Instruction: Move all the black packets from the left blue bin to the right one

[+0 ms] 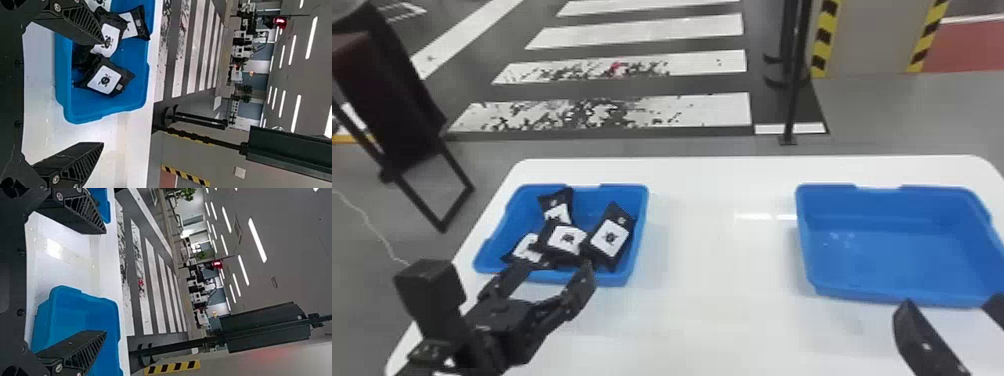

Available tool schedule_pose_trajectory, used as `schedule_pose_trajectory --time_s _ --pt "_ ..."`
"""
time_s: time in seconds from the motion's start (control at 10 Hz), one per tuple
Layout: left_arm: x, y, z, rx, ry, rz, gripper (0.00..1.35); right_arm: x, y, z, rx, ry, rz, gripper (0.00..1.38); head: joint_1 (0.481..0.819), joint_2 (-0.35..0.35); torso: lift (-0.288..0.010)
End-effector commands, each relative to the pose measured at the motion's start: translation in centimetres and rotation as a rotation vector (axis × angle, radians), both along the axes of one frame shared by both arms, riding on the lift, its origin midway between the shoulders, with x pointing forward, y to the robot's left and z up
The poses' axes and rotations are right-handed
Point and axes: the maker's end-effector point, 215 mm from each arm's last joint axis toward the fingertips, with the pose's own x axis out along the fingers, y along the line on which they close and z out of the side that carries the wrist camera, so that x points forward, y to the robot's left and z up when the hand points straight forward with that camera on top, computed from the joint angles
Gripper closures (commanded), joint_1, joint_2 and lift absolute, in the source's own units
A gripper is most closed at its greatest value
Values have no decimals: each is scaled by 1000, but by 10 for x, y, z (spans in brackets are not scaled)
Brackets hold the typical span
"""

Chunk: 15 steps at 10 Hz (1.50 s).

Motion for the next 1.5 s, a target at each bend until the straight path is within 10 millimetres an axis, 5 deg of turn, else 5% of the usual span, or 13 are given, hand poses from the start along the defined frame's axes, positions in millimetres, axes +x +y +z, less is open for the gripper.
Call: schedule_pose_trajectory --time_s 0.0,0.8,1.1,1.4 --pt "20 8 -10 9 26 7 113 0 0 -2 0 3 0 116 695 184 -140" --pt "100 40 -76 35 278 -26 110 -2 1 -7 14 15 4 116 695 208 -140" --pt "140 51 -80 90 331 -24 105 -2 1 -10 18 20 4 116 695 215 -140" --pt "164 9 -96 139 404 -136 99 -1 1 -12 21 22 5 116 695 202 -140"
